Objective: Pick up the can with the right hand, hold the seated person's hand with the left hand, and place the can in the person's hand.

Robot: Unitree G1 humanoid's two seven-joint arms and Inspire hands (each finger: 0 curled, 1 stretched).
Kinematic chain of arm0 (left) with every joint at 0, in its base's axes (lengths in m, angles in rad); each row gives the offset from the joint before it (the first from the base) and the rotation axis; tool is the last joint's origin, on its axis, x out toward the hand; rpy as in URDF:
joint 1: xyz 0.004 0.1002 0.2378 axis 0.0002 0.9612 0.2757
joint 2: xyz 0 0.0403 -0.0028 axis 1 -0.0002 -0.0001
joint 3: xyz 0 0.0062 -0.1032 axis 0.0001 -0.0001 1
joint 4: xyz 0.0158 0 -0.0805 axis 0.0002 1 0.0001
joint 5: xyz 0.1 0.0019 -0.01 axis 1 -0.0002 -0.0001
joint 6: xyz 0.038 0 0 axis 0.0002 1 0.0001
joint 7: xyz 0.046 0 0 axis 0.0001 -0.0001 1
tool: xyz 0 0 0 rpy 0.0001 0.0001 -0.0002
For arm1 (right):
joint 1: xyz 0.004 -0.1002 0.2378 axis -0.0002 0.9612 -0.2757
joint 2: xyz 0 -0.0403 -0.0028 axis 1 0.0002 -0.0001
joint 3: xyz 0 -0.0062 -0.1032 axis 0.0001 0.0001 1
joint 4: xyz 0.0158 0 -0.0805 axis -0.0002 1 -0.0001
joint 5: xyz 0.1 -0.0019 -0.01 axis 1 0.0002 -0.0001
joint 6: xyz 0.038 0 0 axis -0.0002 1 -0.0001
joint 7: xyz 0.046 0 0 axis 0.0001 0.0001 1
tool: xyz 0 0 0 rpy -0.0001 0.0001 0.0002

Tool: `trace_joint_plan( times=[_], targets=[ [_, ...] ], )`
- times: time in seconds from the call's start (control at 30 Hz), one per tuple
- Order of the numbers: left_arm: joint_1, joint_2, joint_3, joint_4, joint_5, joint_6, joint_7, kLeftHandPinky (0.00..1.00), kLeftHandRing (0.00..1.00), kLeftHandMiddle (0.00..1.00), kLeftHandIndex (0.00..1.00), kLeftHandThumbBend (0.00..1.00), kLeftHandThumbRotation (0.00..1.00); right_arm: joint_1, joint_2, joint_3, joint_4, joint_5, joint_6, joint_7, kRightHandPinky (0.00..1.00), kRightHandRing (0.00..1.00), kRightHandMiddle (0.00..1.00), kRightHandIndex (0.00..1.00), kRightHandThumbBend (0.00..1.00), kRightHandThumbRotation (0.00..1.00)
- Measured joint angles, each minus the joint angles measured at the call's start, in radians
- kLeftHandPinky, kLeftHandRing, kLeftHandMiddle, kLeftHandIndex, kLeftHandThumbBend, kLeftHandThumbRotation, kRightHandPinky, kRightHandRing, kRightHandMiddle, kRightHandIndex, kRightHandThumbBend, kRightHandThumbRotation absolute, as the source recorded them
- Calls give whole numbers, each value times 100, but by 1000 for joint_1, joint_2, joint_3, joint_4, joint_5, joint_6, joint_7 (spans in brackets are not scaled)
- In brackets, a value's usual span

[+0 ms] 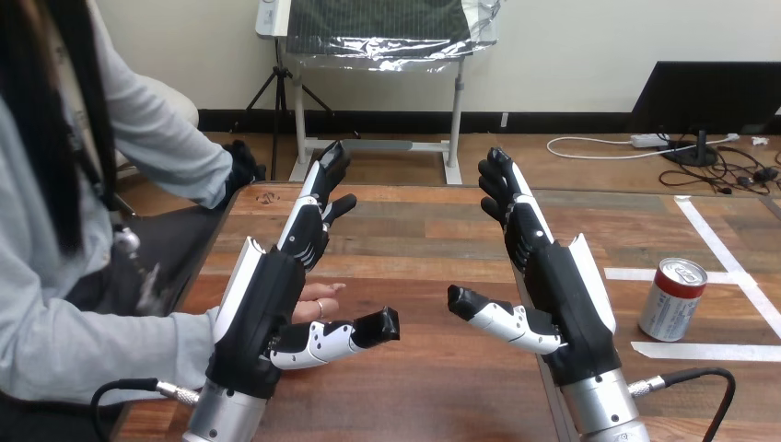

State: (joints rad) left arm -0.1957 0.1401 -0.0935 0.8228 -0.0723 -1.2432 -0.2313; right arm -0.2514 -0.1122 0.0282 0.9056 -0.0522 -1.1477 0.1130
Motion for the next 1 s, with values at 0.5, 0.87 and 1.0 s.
trace_joint_plan(
  times=[0.5, 0.87, 1.0],
  targets=[
    [0, -2, 23, 0, -1, 0, -2, 92, 99, 100, 100, 100, 55, 0, 0, 0, 0, -5, 0, -5, 96, 97, 98, 98, 100, 59],
    [0, -3, 32, 0, -9, 1, -7, 94, 100, 100, 100, 100, 54, 0, 0, 0, 0, -5, 0, -8, 95, 97, 97, 98, 100, 59],
    [0, -4, 32, 0, -13, 2, -10, 94, 100, 100, 100, 100, 54, 0, 0, 0, 0, -6, 0, -8, 95, 97, 97, 98, 100, 59]
  ],
)
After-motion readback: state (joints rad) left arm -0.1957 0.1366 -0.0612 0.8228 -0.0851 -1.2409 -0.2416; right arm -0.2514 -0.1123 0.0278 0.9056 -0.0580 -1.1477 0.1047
